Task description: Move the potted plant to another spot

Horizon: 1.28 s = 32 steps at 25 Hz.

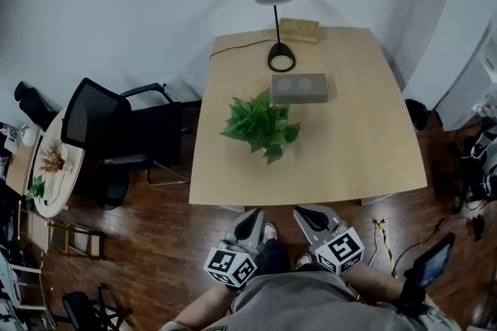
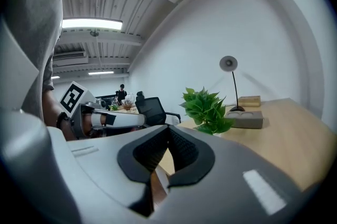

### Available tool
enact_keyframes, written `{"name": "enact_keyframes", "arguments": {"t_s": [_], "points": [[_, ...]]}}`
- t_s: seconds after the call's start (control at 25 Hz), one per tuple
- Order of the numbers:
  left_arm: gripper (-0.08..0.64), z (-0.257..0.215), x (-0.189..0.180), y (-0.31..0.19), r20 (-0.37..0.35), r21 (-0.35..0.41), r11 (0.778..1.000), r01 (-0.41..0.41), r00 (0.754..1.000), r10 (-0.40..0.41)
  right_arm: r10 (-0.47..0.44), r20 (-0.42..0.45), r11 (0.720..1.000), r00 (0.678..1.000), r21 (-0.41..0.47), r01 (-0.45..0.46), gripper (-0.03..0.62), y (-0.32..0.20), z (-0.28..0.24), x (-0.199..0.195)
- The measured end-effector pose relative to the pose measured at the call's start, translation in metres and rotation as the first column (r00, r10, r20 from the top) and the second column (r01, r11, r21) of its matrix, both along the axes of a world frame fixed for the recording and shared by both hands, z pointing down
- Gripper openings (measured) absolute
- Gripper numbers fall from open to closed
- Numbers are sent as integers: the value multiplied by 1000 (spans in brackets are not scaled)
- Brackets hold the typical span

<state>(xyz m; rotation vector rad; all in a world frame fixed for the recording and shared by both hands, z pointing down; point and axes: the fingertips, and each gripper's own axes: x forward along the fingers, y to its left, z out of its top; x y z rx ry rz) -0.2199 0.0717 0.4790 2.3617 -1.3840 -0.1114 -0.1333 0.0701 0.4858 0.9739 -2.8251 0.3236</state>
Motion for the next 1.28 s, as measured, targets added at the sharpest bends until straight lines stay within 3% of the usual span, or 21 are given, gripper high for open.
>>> {"name": "enact_keyframes", "arguments": {"t_s": [0.28, 0.52, 0.72, 1.28], "points": [[0, 1, -30, -80, 17, 2, 996, -91, 996, 91, 104, -51, 994, 993, -6, -105, 5, -69, 6, -23], [0, 25, -46, -117, 35, -34, 991, -131, 991, 132, 161, -84, 986, 983, -33, -164, 5, -103, 18, -27], [0, 55, -47, -135, 59, -65, 986, -155, 986, 159, 165, -120, 983, 979, -64, -173, 5, -123, 40, -23], [25, 123, -44, -169, 153, -144, 985, -98, 981, 120, 108, -189, 988, 976, -88, -127, 13, -169, 103, -8]]}}
